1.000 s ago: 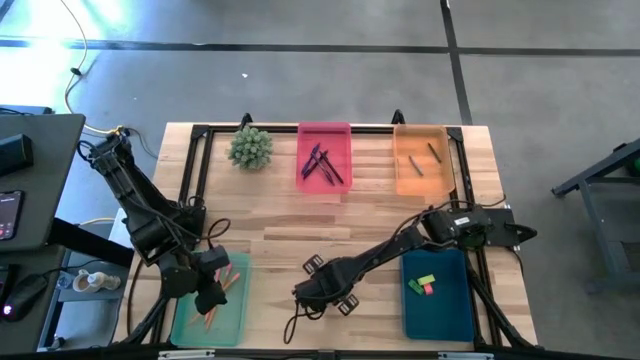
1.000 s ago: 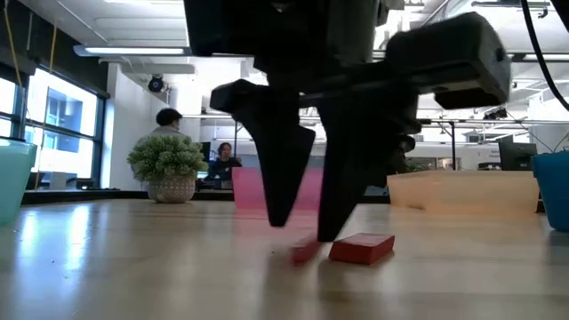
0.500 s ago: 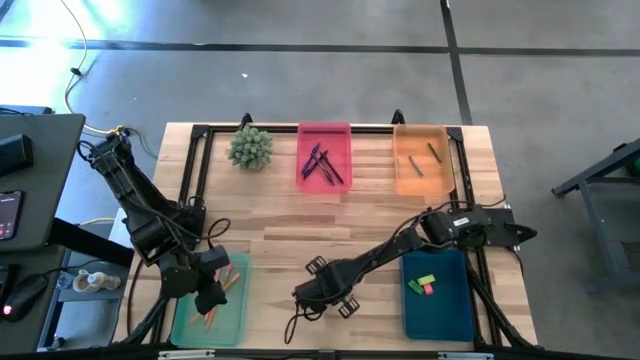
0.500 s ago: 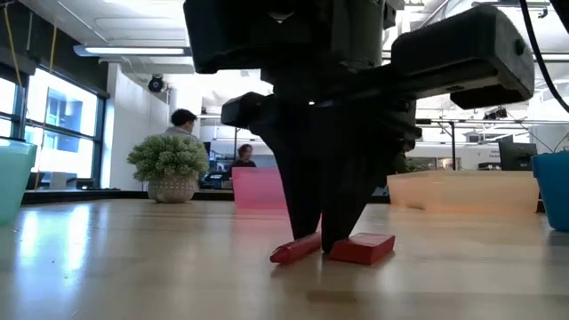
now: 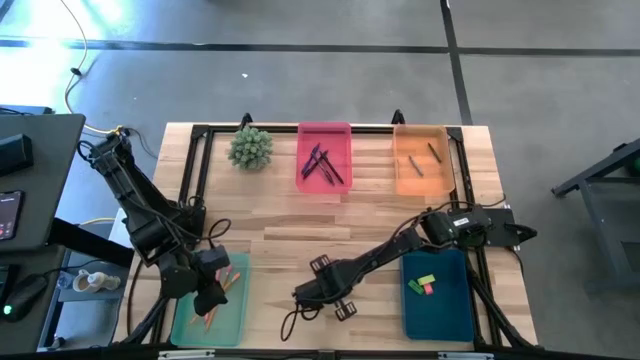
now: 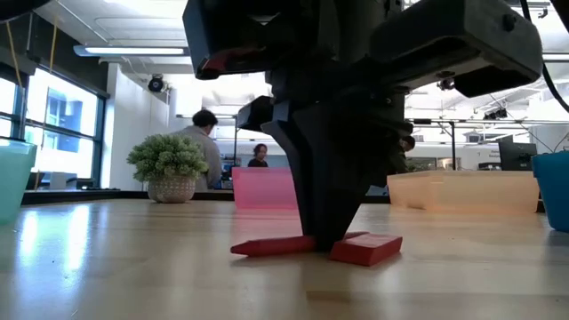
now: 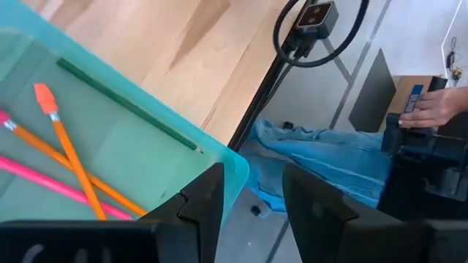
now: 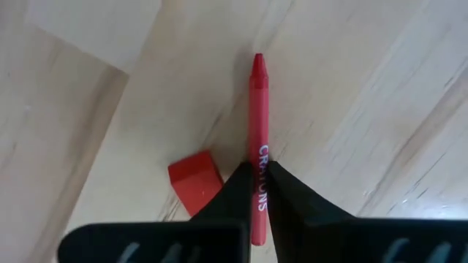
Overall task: Sort crayons/erasers/pens/pencils in bins
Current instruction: Put the red crayon into the orange bin
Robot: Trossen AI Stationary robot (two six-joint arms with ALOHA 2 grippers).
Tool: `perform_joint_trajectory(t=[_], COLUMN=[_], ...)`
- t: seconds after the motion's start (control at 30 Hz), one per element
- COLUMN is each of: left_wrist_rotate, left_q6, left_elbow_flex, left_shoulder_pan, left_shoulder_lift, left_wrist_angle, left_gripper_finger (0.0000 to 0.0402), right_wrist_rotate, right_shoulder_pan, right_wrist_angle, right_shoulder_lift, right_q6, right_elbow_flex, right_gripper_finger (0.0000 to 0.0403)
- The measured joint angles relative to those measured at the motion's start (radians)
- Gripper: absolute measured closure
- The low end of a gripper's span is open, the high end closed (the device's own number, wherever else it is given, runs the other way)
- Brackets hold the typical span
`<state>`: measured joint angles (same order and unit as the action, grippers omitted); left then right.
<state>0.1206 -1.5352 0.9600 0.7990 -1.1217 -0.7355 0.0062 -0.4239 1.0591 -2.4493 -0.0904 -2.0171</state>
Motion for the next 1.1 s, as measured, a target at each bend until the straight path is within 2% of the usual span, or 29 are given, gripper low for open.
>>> perform_joint_trajectory(t=[0.17, 0.43, 0.63, 1.1], left_wrist_rotate=[0.094, 0.233, 0.339, 0.439], left_q6=[0.066, 0.252, 0.391, 0.649], left_elbow_flex=[0.000, 0.000, 0.000, 0.000], left_shoulder_pan=[0.000, 0.000, 0.000, 0.000], left_shoulder_lift=[0.012, 0.068, 0.149, 0.317], left_wrist_angle=[0.001, 0.001, 0.002, 0.000], left_gripper_finger=[0.0275, 0.0275, 0.0275, 0.0275], right_wrist_rotate=[-0.022, -0.052, -0.024, 0.008], right_shoulder_pan=[0.010, 0.031, 0.044, 0.080], right_wrist_angle=[0.005, 0.001, 0.009, 0.013], right_shoulder_lift=[0.000, 0.042, 0.058, 0.065], right_q6=[0.062, 0.195, 0.279, 0.399], right_elbow_flex=[0.000, 0.006, 0.009, 0.006], right_gripper_finger=[0.0398, 0.0398, 0.0398, 0.0398])
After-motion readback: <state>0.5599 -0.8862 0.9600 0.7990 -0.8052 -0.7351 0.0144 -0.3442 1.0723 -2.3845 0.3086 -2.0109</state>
